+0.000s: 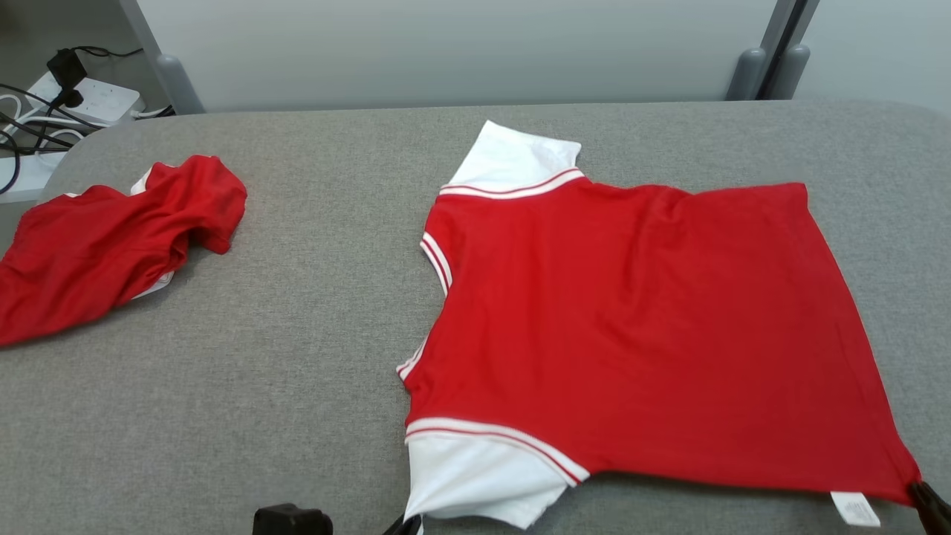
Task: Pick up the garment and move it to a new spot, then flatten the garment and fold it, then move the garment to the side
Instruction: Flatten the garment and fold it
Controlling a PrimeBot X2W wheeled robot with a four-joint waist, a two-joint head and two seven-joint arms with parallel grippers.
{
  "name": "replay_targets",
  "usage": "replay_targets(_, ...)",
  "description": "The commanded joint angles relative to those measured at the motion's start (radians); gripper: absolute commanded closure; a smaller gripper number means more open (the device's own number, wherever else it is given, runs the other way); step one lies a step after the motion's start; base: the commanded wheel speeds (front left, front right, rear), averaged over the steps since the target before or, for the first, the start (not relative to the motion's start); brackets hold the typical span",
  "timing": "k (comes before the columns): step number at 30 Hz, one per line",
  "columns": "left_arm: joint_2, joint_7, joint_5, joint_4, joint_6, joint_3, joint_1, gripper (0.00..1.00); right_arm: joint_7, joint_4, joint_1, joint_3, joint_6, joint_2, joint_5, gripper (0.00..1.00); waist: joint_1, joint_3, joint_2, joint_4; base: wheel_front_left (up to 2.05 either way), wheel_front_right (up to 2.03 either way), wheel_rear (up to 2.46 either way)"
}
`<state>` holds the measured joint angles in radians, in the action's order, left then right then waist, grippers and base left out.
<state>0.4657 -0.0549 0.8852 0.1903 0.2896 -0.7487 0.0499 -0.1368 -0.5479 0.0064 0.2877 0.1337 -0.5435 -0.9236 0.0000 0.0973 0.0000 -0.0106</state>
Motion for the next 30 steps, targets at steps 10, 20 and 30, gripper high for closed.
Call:
replay_targets(10,0.032,-0.008,0.103,0.15,0.025,0.093,0.042,1.0,0.08,0.15,0.127,-0.18,-0.003,-0.024,0.066,1.0,0.0,-0.005,0.0,0.003,0.0,0.0,0.0)
replay_targets(20,-0.072,-0.008,0.118,-0.008,-0.066,0.085,-0.135,1.0,0.198,0.097,-0.017,-0.306,-0.003,0.103,0.208,1.0,0.0,0.007,0.0,0.003,0.0,0.0,0.0)
replay_targets(30,-0.153,0.014,0.087,-0.216,-0.136,0.091,-0.344,1.0,0.229,0.013,-0.246,-0.336,-0.003,0.152,0.342,1.0,0.0,0.084,0.0,0.005,0.0,0.0,0.0)
